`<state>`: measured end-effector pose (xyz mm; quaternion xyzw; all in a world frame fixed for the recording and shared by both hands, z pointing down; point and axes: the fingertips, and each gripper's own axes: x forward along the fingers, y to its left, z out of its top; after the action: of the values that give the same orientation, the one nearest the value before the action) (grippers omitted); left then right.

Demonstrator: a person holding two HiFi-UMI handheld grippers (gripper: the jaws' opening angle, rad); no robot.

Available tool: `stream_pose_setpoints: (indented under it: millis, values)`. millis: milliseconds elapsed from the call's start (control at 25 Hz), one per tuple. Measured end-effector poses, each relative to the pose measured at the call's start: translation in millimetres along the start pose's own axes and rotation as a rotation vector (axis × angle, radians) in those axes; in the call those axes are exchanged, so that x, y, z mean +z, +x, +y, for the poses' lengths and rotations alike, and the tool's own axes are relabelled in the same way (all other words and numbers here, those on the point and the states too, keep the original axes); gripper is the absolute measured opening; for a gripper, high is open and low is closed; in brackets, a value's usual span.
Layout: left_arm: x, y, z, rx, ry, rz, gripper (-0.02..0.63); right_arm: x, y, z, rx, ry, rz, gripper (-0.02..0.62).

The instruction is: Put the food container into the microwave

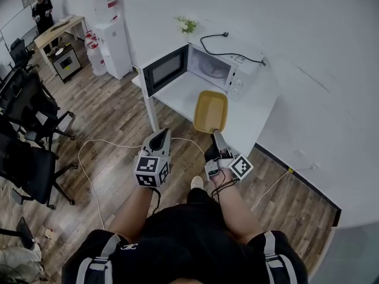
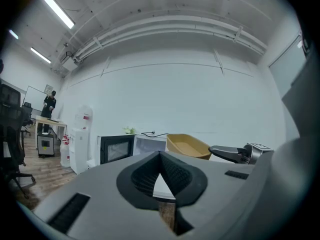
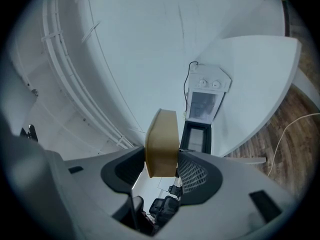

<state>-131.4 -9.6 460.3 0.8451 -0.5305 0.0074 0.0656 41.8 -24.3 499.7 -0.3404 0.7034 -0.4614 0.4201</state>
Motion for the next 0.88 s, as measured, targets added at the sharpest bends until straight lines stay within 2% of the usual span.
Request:
stream_pose_setpoints:
  millis: [440,880]
  values:
    - [-4.5,44.5,21.3,-0.010,0.030,0.014,0.012,20.5,42.8,-28.7,0.003,0.018,-0.039,0.213]
    - [-3.3,149.9,54.7,-0.014,0.025,0.043,0.012,73.2,128.0,-85.6,-0.033,0.032,-0.049,0.213]
